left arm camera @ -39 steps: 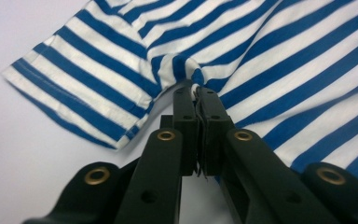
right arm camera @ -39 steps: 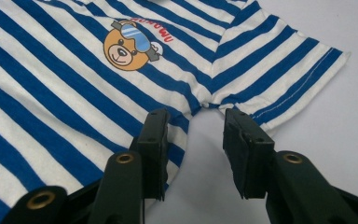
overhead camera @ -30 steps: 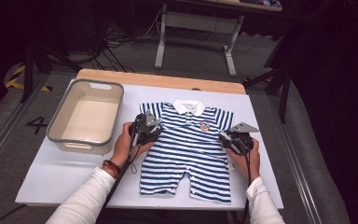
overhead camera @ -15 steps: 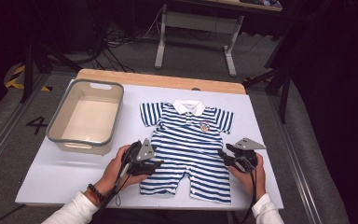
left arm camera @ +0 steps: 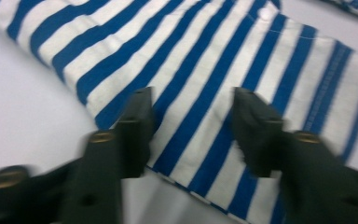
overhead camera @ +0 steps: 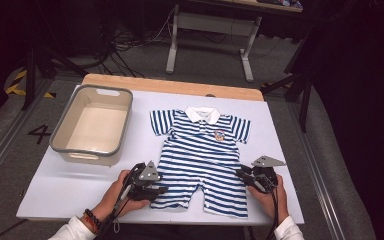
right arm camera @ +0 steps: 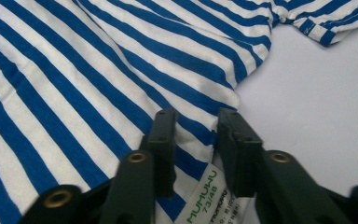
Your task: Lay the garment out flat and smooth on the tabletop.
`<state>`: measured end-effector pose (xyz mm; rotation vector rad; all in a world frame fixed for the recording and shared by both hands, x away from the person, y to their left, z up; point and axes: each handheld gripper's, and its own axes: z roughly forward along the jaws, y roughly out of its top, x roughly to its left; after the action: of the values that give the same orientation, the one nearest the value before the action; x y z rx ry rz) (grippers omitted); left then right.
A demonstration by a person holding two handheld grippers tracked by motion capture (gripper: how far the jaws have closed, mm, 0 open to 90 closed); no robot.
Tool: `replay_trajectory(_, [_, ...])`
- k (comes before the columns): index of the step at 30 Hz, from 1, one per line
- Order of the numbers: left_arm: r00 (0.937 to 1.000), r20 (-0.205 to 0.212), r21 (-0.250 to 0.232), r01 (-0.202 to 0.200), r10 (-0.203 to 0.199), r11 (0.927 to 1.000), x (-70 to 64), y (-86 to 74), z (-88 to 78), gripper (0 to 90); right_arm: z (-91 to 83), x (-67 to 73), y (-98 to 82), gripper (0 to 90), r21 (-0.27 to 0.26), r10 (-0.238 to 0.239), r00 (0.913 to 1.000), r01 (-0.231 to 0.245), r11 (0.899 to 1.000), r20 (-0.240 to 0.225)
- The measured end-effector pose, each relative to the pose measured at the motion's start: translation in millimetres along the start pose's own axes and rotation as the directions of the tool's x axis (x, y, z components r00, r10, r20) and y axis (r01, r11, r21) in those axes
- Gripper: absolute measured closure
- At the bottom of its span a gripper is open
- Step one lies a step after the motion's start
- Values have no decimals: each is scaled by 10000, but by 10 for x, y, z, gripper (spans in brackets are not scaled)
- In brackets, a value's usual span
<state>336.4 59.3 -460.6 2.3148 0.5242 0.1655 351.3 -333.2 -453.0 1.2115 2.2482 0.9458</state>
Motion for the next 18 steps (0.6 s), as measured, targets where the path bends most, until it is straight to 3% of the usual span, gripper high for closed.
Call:
replay_trajectory(3, [9995,305,33,-15,14,10000,-8,9,2,866,-4,-1,9,876,35,-117,9999,117,9999,42])
replay_trajectory(4, [9995,302,13,-38,38,10000,-11,6,2,893,-12,-2,9,879,58,-180,9998,180,9998,54])
replay_trajectory(12, [9958,664,191,-652,638,9977,-145,22,-9,897,-131,-39,9,884,1,-209,9990,210,9998,385])
replay_trajectory(15, [9943,394,280,-1005,993,9945,-206,28,-12,897,-156,-21,13,883,74,-312,9979,308,9995,560])
replay_trajectory(18, [9946,343,237,-991,983,9948,-211,13,-22,897,-156,-15,1,880,176,-404,9950,389,9991,911])
